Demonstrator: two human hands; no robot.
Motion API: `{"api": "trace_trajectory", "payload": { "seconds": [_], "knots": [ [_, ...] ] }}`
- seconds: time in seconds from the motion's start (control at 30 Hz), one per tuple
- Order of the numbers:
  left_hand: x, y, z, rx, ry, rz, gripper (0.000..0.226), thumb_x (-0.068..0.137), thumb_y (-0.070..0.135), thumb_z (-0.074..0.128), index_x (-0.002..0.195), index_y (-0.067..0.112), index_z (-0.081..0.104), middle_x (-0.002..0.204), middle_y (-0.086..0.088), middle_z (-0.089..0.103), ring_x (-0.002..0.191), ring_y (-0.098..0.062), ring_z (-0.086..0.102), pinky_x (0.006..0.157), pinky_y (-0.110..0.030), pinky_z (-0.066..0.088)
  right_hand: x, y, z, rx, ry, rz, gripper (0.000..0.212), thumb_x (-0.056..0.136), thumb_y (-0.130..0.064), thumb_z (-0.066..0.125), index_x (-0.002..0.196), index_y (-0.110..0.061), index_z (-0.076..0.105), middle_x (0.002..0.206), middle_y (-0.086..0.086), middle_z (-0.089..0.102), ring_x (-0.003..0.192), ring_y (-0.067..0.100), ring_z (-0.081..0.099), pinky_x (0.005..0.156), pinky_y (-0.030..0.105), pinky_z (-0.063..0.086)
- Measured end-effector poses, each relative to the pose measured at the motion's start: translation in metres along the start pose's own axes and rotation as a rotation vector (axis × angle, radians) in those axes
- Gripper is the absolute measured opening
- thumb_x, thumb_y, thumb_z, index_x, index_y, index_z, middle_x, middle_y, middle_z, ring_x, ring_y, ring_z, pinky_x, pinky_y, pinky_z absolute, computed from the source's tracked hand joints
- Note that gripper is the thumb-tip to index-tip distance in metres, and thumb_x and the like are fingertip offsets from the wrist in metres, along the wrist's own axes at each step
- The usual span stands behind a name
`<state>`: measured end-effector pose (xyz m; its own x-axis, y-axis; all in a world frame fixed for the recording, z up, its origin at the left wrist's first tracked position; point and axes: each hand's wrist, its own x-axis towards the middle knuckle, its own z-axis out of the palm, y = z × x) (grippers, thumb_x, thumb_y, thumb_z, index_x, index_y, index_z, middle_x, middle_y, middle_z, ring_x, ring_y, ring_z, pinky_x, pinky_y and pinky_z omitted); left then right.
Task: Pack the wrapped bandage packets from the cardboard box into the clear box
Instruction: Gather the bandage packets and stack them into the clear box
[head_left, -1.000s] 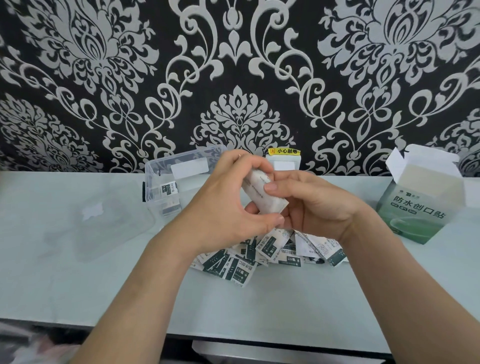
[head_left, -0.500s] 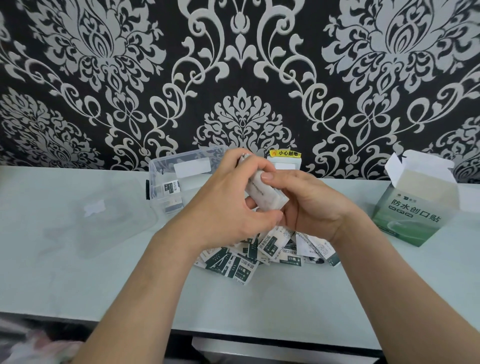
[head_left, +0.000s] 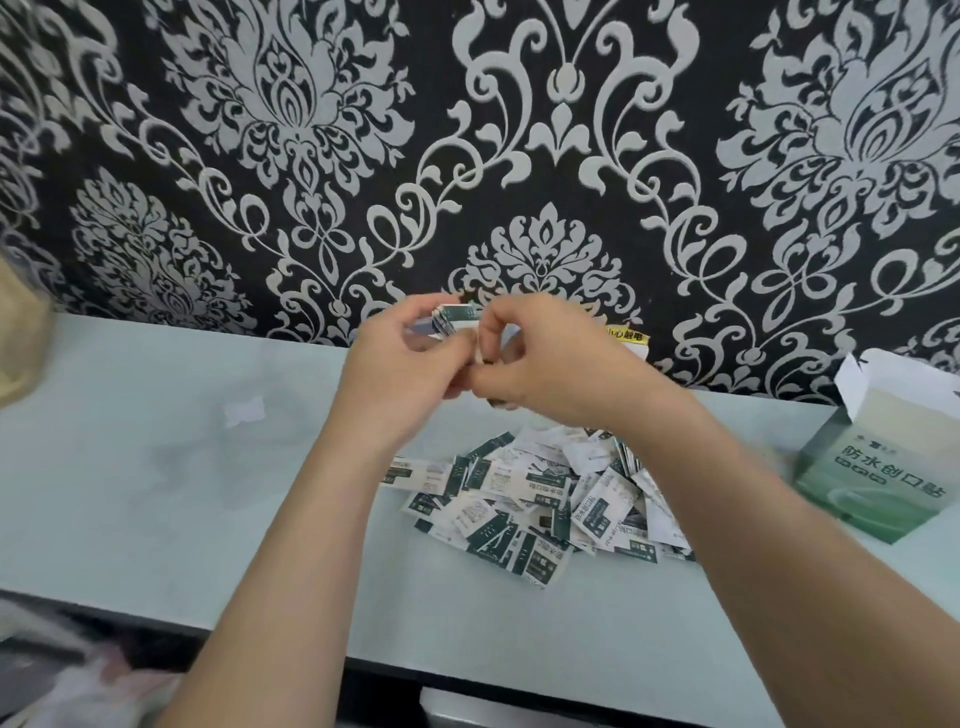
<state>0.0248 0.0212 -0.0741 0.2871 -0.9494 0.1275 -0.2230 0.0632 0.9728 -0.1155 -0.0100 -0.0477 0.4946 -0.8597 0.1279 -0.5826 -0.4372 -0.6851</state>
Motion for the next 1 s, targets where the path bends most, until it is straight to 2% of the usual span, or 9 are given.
{"api": "trace_trajectory", "payload": {
  "seconds": [0.2, 0.3, 0.4, 0.47, 0.53, 0.6, 0.77, 0.87, 1.0],
  "knots": [
    [0.018, -0.013, -0.014, 0.040, 0.135, -0.006, 0.030, 0.075, 0.007, 0.064, 0.093, 0.032, 0.066, 0.068, -0.003, 0.072, 0.061, -0.019, 0.066, 0.064, -0.033, 0.057, 0.025, -0.014, 0.019, -0.212, 0.045, -0.026, 0.021, 0.076, -0.027, 0.073, 0.083, -0.012, 0.060, 0.067, -0.005, 0.063, 0.061, 0.013, 0.053, 0.052, 0.025, 0.038],
    [0.034, -0.016, -0.017, 0.167, 0.105, 0.012, 0.030, 0.079, 0.014, 0.063, 0.103, 0.030, 0.067, 0.065, 0.005, 0.069, 0.059, -0.012, 0.062, 0.065, -0.031, 0.051, 0.042, -0.017, 0.025, -0.263, 0.029, 0.021, 0.019, 0.077, -0.029, 0.069, 0.082, -0.014, 0.059, 0.071, -0.002, 0.066, 0.067, 0.017, 0.058, 0.053, 0.024, 0.041],
    [0.045, -0.023, -0.028, 0.420, 0.156, 0.056, 0.032, 0.087, 0.026, 0.057, 0.118, 0.030, 0.064, 0.093, 0.010, 0.069, 0.088, -0.019, 0.064, 0.082, -0.036, 0.051, 0.064, -0.009, 0.026, -0.305, -0.080, 0.135, 0.019, 0.078, -0.026, 0.070, 0.084, -0.011, 0.060, 0.069, 0.001, 0.063, 0.066, 0.018, 0.058, 0.060, 0.028, 0.047],
    [0.047, -0.028, -0.041, 0.523, 0.206, 0.103, 0.027, 0.090, 0.028, 0.053, 0.112, 0.032, 0.068, 0.103, 0.011, 0.067, 0.086, -0.022, 0.062, 0.083, -0.034, 0.050, 0.078, 0.001, 0.029, -0.380, -0.180, 0.213, 0.021, 0.078, -0.026, 0.070, 0.081, -0.011, 0.056, 0.069, 0.002, 0.060, 0.066, 0.019, 0.057, 0.059, 0.026, 0.046],
    [0.048, -0.037, -0.049, 0.564, 0.131, 0.065, 0.024, 0.093, 0.028, 0.050, 0.103, 0.033, 0.071, 0.101, 0.014, 0.064, 0.083, -0.014, 0.059, 0.080, -0.029, 0.045, 0.089, 0.007, 0.037, -0.457, -0.243, 0.251, 0.027, 0.078, -0.027, 0.069, 0.070, -0.012, 0.049, 0.062, 0.002, 0.056, 0.056, 0.018, 0.053, 0.055, 0.024, 0.042],
    [0.048, -0.051, -0.051, 0.666, 0.013, 0.012, 0.028, 0.096, 0.031, 0.044, 0.101, 0.031, 0.071, 0.104, 0.012, 0.063, 0.098, -0.016, 0.057, 0.082, -0.032, 0.043, 0.098, 0.011, 0.046, -0.505, -0.294, 0.284, 0.031, 0.079, -0.029, 0.069, 0.067, -0.012, 0.046, 0.061, 0.002, 0.052, 0.053, 0.018, 0.049, 0.056, 0.025, 0.042],
    [0.051, -0.063, -0.050, 0.881, -0.102, -0.059, 0.032, 0.093, 0.034, 0.035, 0.096, 0.030, 0.066, 0.111, 0.001, 0.062, 0.102, -0.027, 0.055, 0.083, -0.039, 0.047, 0.110, 0.013, 0.068, -0.598, -0.367, 0.345, 0.033, 0.083, -0.035, 0.067, 0.096, -0.010, 0.050, 0.078, 0.001, 0.051, 0.074, 0.021, 0.055, 0.065, 0.028, 0.046],
    [0.054, -0.057, -0.050, 0.957, -0.182, -0.062, 0.032, 0.091, 0.036, 0.036, 0.089, 0.028, 0.067, 0.107, 0.000, 0.062, 0.098, -0.026, 0.056, 0.084, -0.040, 0.049, 0.115, 0.013, 0.076, -0.608, -0.367, 0.339, 0.036, 0.082, -0.034, 0.069, 0.099, -0.009, 0.049, 0.088, 0.003, 0.055, 0.082, 0.024, 0.056, 0.070, 0.029, 0.048],
    [0.058, -0.050, -0.054, 0.953, -0.181, -0.019, 0.032, 0.094, 0.041, 0.037, 0.087, 0.029, 0.066, 0.098, 0.001, 0.064, 0.101, -0.028, 0.054, 0.085, -0.041, 0.048, 0.120, 0.011, 0.079, -0.596, -0.382, 0.345, 0.032, 0.082, -0.033, 0.070, 0.087, -0.010, 0.049, 0.072, 0.002, 0.046, 0.077, 0.023, 0.054, 0.069, 0.030, 0.047]
  ]
}}
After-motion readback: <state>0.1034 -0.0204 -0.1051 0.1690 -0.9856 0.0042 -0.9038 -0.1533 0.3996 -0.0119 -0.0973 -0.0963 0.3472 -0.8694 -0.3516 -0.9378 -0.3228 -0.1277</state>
